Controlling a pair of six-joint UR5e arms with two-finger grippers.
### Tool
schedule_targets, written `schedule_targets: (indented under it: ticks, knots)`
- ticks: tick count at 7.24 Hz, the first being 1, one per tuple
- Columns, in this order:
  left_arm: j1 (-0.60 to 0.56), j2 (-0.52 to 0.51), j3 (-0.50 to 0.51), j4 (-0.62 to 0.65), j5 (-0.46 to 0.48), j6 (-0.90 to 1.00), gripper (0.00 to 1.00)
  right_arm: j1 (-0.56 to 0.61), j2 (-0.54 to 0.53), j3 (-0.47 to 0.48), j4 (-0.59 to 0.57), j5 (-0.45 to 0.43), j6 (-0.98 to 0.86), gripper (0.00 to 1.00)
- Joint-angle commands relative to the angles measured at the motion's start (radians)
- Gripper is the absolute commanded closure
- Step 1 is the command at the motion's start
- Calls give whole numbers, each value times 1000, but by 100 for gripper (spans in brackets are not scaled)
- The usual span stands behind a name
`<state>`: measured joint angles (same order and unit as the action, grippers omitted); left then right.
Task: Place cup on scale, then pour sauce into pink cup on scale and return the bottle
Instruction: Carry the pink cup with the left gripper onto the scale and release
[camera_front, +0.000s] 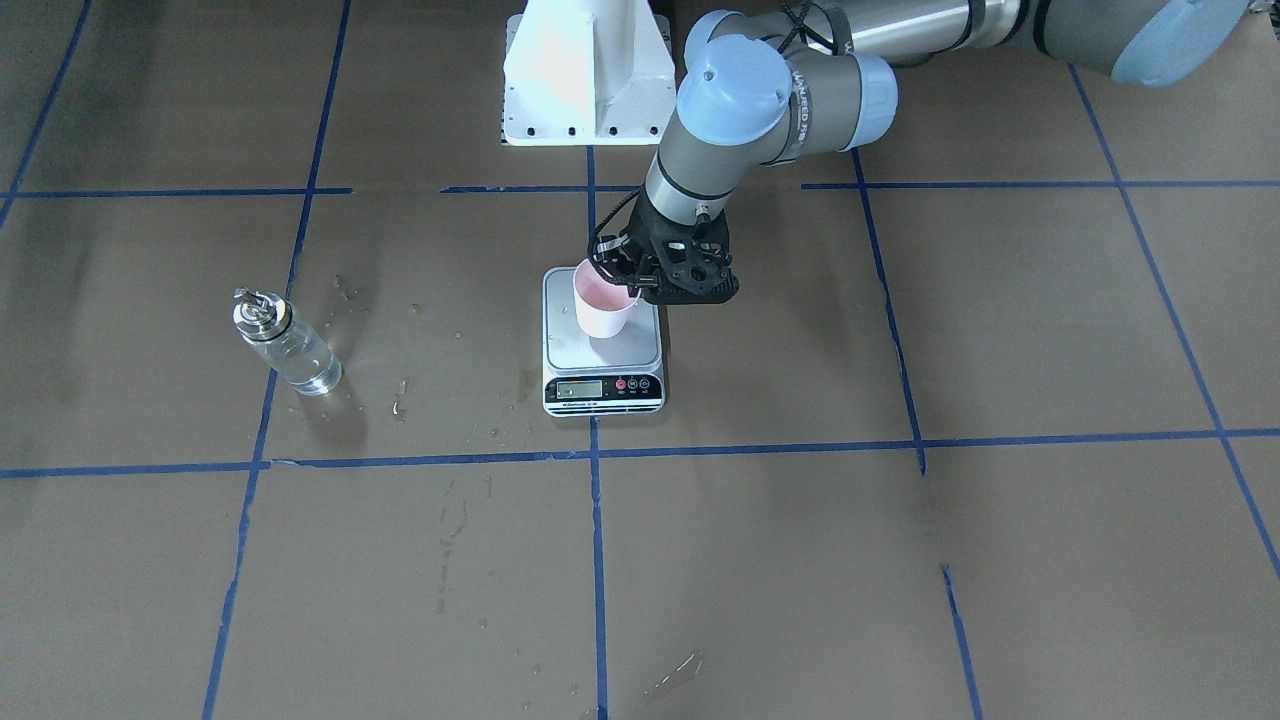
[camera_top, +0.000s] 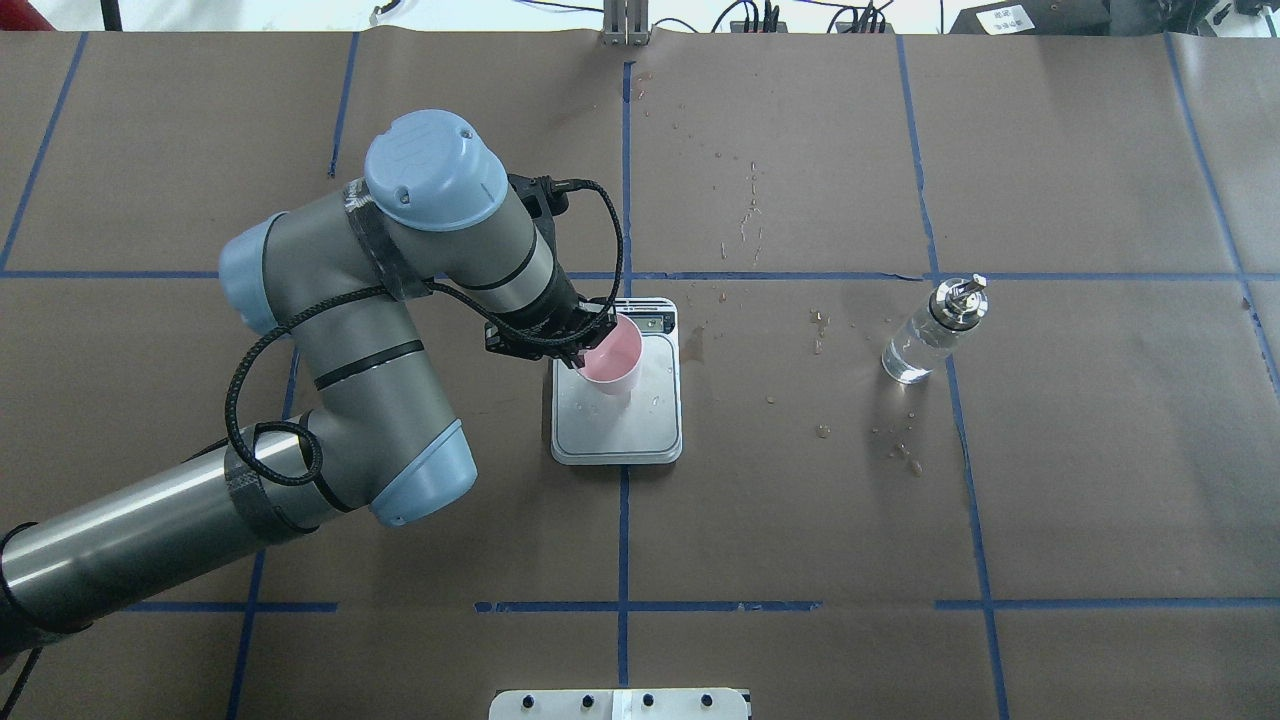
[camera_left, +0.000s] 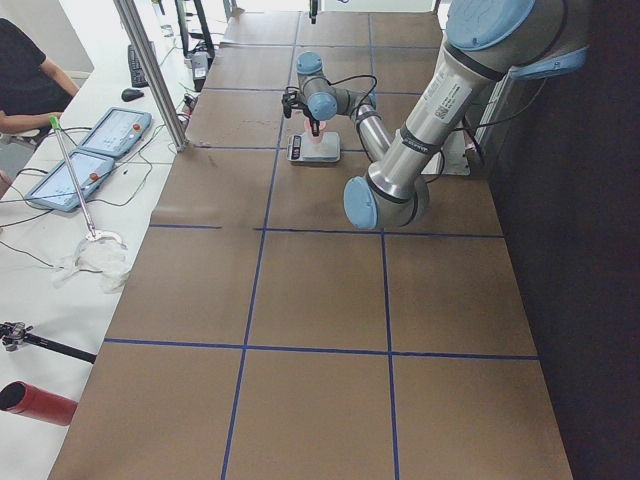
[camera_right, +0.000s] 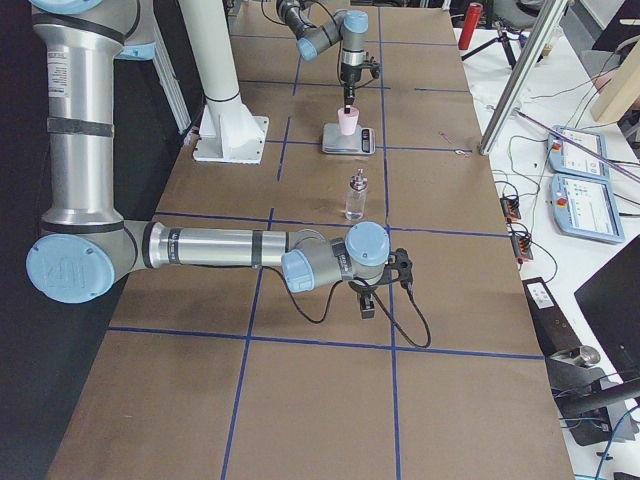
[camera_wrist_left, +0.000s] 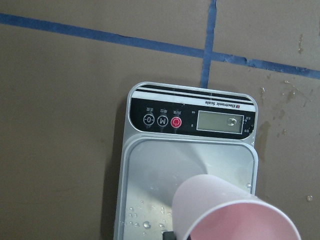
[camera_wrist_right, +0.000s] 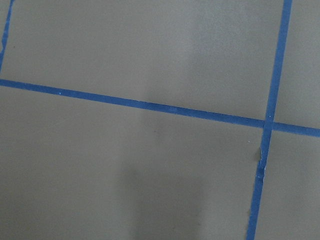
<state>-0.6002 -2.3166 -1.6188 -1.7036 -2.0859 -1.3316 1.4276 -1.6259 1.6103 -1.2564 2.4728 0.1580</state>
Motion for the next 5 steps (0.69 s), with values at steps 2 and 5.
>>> schedule_targets:
  ticks: [2, 5]
  knots:
    - [10, 0, 20, -24, 4, 2, 70, -1, 0, 0, 0, 0, 0, 0]
    - [2, 12, -60, -22, -6, 9, 42, -2, 14, 32, 0, 0, 38, 0]
